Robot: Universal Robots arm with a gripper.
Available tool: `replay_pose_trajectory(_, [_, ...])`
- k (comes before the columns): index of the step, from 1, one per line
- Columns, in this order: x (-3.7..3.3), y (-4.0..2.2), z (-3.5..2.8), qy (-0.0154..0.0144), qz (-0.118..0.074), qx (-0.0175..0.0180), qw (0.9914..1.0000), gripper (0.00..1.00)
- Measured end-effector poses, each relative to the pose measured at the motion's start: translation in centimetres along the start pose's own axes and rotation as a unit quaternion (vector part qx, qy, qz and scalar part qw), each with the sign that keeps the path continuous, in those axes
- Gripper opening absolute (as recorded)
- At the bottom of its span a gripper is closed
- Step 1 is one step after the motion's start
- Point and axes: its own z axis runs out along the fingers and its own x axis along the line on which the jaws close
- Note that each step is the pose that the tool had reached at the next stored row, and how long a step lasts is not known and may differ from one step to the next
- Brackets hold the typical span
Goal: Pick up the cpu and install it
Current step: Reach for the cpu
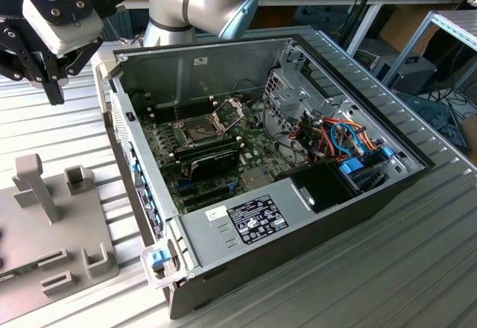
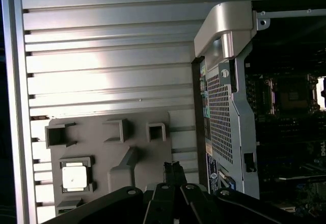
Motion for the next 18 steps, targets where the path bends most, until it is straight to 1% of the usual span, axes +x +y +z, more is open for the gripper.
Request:
replay_pose_trajectory(4, [0.10, -0.01, 0.00, 0.0000, 0.000, 0.0000, 1.00000, 0.11])
replay_pose_trajectory(8, [0.36, -0.02, -0.01, 0.0000, 0.000, 0.0000, 1.00000, 0.11])
replay_pose_trajectory(13, [0.98, -0.07, -0.02, 0.0000, 0.000, 0.0000, 1.00000, 0.11])
replay_pose_trajectory(18, [1.42, -0.11, -0.03, 0.0000, 0.000, 0.0000, 1.00000, 0.11])
